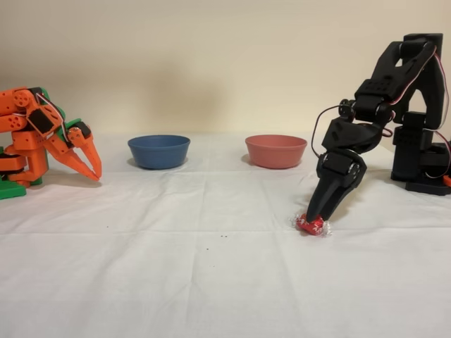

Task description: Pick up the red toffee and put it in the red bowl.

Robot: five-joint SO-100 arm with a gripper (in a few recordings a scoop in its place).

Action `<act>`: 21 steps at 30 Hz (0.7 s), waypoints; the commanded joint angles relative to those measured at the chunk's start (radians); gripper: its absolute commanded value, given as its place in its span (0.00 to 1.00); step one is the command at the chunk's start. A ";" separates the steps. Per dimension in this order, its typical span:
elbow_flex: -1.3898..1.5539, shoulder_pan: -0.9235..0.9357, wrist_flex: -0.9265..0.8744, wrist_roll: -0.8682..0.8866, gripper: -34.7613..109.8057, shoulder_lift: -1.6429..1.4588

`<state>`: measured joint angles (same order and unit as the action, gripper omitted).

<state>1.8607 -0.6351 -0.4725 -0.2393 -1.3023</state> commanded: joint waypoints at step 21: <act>0.018 0.008 0.017 -0.032 0.30 -0.035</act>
<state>1.8623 -0.6289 -0.4479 -0.2577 -1.2916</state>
